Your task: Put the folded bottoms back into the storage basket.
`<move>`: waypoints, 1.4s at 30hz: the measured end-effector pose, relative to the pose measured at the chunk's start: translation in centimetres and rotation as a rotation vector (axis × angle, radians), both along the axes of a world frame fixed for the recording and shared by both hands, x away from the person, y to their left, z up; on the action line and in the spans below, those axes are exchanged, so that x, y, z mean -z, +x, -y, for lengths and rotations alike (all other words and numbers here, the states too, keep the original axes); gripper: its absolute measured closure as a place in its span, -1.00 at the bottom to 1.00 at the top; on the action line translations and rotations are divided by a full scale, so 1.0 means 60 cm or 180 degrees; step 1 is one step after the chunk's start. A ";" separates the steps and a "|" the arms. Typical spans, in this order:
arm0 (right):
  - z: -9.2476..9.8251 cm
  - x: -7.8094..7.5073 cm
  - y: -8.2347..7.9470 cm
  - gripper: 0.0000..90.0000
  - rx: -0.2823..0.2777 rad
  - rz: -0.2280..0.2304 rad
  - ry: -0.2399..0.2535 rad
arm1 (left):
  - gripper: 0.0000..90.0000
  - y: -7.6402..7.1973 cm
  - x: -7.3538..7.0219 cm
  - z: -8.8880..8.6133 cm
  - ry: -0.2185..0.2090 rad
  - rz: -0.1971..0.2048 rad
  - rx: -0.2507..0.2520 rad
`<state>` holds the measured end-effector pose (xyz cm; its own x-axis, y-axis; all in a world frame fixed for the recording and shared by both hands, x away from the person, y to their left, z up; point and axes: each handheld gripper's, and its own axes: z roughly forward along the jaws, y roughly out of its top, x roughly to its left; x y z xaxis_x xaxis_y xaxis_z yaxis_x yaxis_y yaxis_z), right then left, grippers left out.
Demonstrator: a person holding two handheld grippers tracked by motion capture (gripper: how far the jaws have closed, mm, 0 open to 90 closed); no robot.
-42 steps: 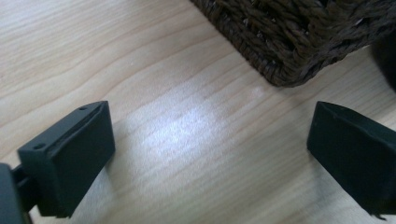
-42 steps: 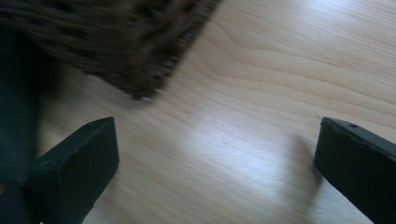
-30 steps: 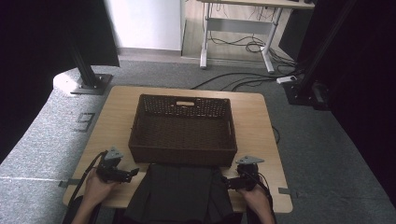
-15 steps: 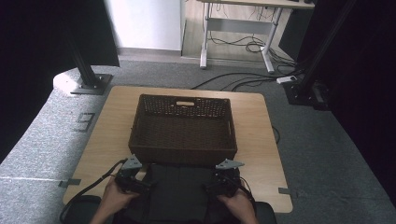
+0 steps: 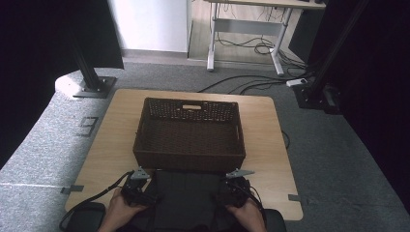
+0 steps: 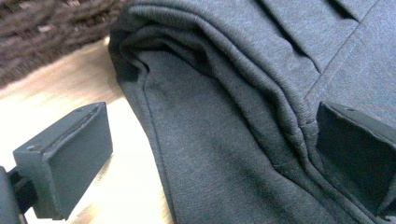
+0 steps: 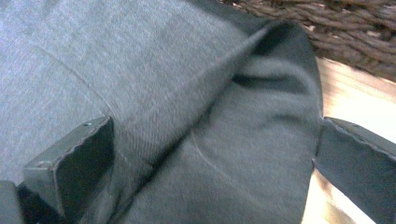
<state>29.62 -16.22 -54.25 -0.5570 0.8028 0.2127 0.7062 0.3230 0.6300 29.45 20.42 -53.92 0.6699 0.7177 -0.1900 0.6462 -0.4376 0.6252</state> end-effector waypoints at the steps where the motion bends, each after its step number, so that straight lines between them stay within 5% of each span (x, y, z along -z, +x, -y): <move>1: 0.003 0.000 -0.002 -1.00 -0.0002 0.0006 0.0002 | -1.00 0.000 0.001 0.000 -0.0011 -0.0004 0.0006; 6: 0.006 -0.001 -0.003 -1.00 -0.0107 -0.0015 -0.0021 | -0.99 -0.004 0.002 0.002 -0.0028 0.0013 0.0067; 8: 0.003 -0.004 -0.002 -0.85 -0.0224 -0.0048 -0.0004 | -0.82 -0.007 -0.001 0.002 -0.0104 -0.0003 0.0170; 10: 0.004 -0.008 -0.003 -0.51 -0.0431 -0.0169 0.0241 | -0.64 -0.008 -0.001 0.002 -0.0142 -0.0013 0.0211; 20: -0.008 -0.005 0.010 -0.22 -0.0699 -0.0517 0.0627 | -0.20 -0.006 -0.002 0.005 -0.0390 -0.0225 0.0426; 25: -0.021 -0.003 0.018 -0.20 -0.0810 -0.0607 0.0698 | -0.13 -0.003 -0.002 0.014 -0.0364 -0.0214 0.0478; 30: -0.029 0.009 0.025 -0.09 -0.0917 -0.0748 0.1028 | -0.08 0.002 -0.001 0.017 -0.0400 -0.0214 0.0491; 37: -0.059 0.012 0.023 -0.01 -0.1020 -0.0629 0.1012 | -0.01 0.004 0.002 0.019 -0.0432 -0.0194 0.0475; 42: -0.053 0.013 0.015 0.24 -0.1026 -0.0595 0.1052 | 0.33 0.005 0.001 0.016 -0.0541 -0.0229 0.0505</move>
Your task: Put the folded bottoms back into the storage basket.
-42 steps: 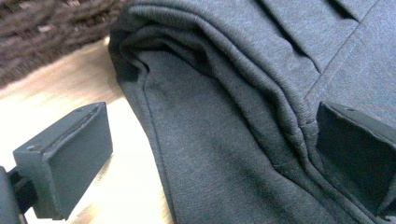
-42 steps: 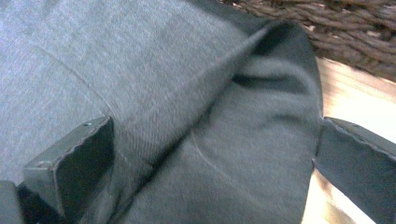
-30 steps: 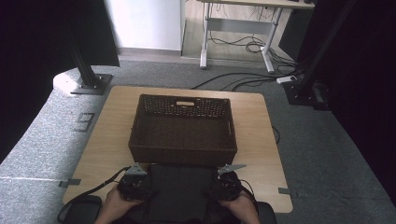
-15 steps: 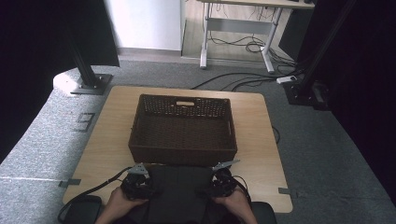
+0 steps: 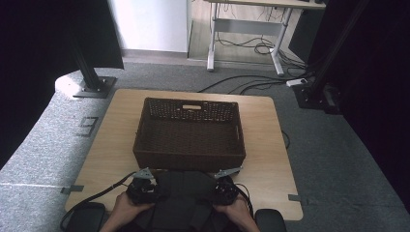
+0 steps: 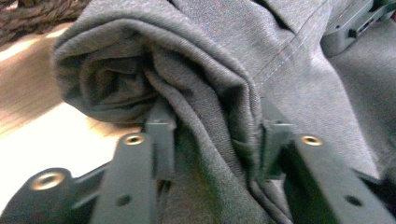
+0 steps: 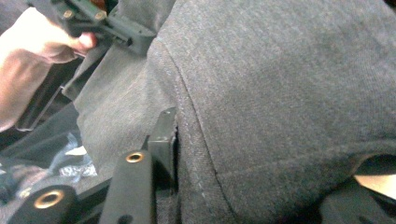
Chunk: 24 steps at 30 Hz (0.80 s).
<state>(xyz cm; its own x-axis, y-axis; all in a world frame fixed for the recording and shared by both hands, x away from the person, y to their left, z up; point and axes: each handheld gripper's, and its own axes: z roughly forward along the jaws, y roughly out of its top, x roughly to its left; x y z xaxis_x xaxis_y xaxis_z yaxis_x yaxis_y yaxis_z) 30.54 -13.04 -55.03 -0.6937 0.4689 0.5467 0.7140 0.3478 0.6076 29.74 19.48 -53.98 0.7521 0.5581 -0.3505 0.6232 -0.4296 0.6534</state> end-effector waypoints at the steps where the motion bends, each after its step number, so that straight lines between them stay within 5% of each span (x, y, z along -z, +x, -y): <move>1: 0.000 -0.003 -0.003 0.27 -0.0006 0.0068 -0.0014 | 0.39 -0.001 -0.001 -0.001 -0.0021 0.0029 0.0006; 10: -0.002 -0.023 -0.024 0.42 -0.0030 0.0504 -0.0033 | 0.51 -0.004 -0.013 -0.006 -0.0166 0.0159 0.0097; 24: -0.004 -0.067 -0.045 0.50 -0.0005 0.1099 -0.0002 | 0.53 -0.010 -0.063 -0.023 -0.0477 0.0463 0.0181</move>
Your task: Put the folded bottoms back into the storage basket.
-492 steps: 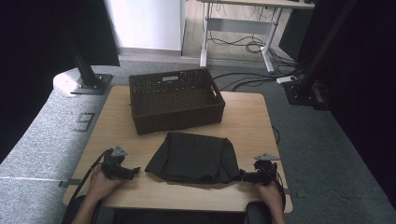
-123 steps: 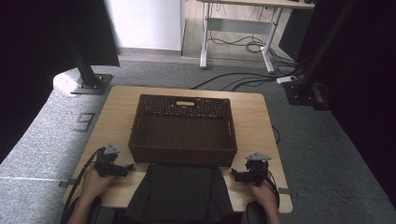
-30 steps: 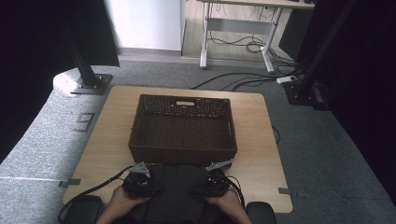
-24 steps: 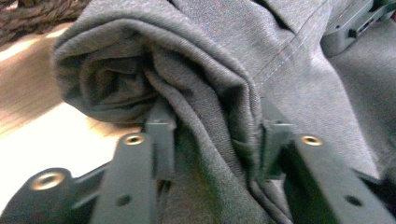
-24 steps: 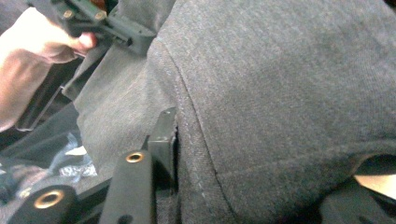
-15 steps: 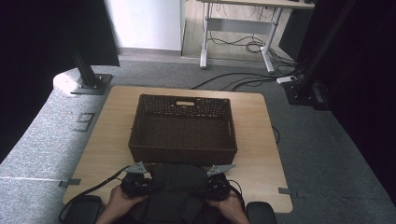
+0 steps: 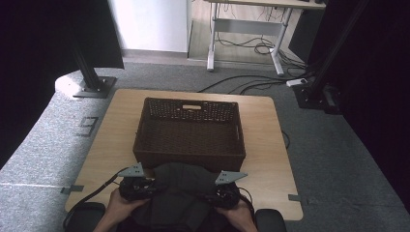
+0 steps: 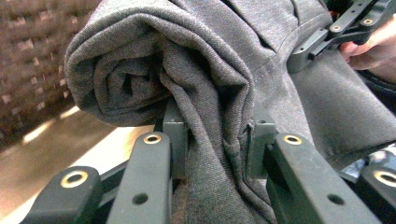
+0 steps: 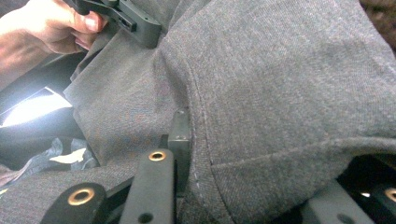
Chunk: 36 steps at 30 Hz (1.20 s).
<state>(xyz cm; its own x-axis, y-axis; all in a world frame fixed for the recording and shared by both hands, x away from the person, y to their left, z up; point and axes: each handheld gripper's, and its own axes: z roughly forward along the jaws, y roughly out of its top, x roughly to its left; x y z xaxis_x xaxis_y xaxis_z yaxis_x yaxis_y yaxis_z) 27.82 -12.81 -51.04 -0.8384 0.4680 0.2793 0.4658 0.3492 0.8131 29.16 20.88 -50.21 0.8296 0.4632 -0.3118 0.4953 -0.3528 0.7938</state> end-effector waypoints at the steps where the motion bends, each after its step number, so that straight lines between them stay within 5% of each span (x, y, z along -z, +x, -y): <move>1: 0.000 -0.004 -0.001 0.51 0.0005 0.0037 0.0002 | 0.53 0.000 -0.005 0.000 -0.0008 0.0037 0.0011; 14: 0.009 -0.064 -0.009 0.56 0.0105 0.0493 0.0032 | 0.53 0.008 -0.065 -0.001 -0.0275 0.0278 0.0087; 36: 0.013 -0.156 0.013 0.57 0.0167 0.0858 0.0056 | 0.53 0.034 -0.159 0.001 -0.0381 0.0559 0.0107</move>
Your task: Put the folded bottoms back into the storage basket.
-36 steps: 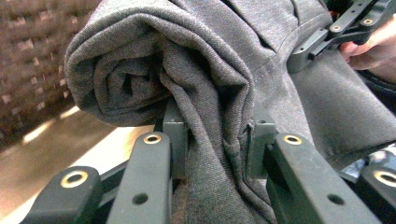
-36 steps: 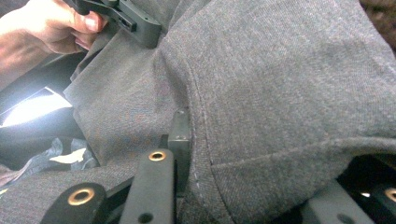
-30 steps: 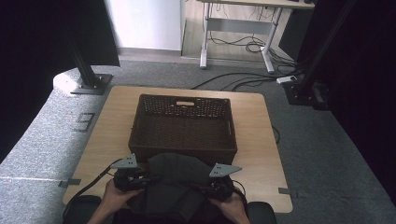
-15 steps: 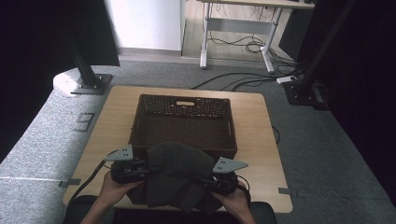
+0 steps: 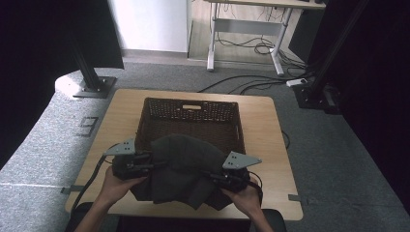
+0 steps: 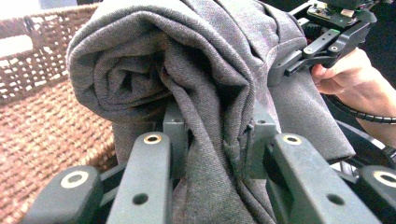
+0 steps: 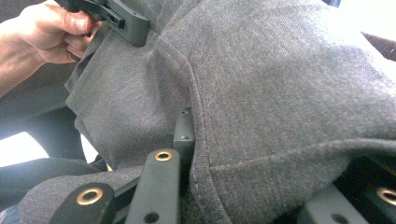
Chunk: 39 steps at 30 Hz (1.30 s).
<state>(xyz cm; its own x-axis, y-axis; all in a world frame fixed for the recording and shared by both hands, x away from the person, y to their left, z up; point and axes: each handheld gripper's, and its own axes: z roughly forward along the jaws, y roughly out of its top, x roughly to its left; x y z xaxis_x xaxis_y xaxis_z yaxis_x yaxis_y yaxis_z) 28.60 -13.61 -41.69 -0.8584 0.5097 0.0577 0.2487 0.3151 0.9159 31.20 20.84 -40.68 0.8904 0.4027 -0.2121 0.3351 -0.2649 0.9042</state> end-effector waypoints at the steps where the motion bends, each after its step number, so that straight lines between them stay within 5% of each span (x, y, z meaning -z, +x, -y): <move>1: 0.000 -0.004 0.002 0.57 0.0000 0.0013 0.0007 | 0.53 0.002 -0.005 0.000 -0.0006 0.0007 -0.0004; 26: 0.004 -0.136 0.103 0.57 0.0142 0.0385 0.0046 | 0.53 0.103 -0.146 0.008 -0.0084 0.0266 -0.0113; 33: -0.003 -0.152 0.146 0.57 0.0232 0.0455 0.0009 | 0.53 0.148 -0.159 0.008 -0.0055 0.0297 -0.0189; 39: -0.009 -0.143 0.184 0.58 0.0321 0.0465 -0.0042 | 0.53 0.195 -0.140 0.006 -0.0137 0.0188 -0.0184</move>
<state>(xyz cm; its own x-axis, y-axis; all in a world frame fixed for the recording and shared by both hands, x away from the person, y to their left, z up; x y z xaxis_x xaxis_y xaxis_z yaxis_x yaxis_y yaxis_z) 39.65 -13.08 -33.09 -0.8017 0.5935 -0.0712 0.1442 0.3076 0.9405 42.90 20.47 -32.31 0.8774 0.4455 -0.1781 0.2945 -0.2070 0.9330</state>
